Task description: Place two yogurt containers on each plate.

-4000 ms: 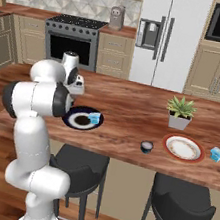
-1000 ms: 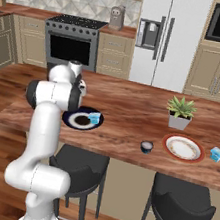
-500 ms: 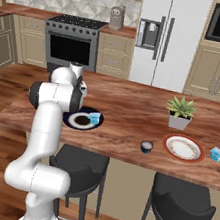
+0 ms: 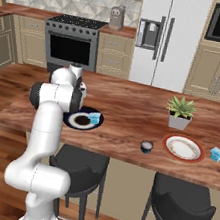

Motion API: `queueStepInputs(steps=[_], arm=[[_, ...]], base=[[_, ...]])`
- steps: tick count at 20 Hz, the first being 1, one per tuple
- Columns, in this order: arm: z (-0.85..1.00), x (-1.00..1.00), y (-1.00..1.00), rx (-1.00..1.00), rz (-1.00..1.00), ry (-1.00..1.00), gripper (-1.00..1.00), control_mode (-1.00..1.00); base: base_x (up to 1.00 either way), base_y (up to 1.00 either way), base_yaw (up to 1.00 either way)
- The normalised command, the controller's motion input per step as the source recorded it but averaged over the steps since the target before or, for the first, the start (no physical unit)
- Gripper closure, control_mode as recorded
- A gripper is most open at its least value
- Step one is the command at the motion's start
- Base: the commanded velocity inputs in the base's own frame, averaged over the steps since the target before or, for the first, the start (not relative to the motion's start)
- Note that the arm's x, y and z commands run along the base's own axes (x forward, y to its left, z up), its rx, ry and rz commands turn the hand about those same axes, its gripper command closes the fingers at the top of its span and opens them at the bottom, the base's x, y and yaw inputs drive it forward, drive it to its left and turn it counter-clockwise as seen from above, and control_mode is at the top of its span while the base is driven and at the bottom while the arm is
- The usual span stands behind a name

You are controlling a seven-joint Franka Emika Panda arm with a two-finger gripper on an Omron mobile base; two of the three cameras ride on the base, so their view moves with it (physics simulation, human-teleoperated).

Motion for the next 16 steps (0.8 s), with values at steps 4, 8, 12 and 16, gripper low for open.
queueStepInputs(steps=[4,8,12,16], arm=[[-0.11,0.02,0.12,0.00,0.00,0.00,-1.00,-1.00],[-0.09,0.09,0.01,0.00,0.00,0.00,-1.00,-1.00],[-0.14,0.10,0.00,0.00,0.00,0.01,-1.00,-1.00],[-0.16,0.10,0.00,0.00,0.00,0.02,1.00,-1.00]], base=[[0.00,0.00,0.00],[0.00,0.00,0.00],[0.00,0.00,0.00],[0.00,0.00,0.00]])
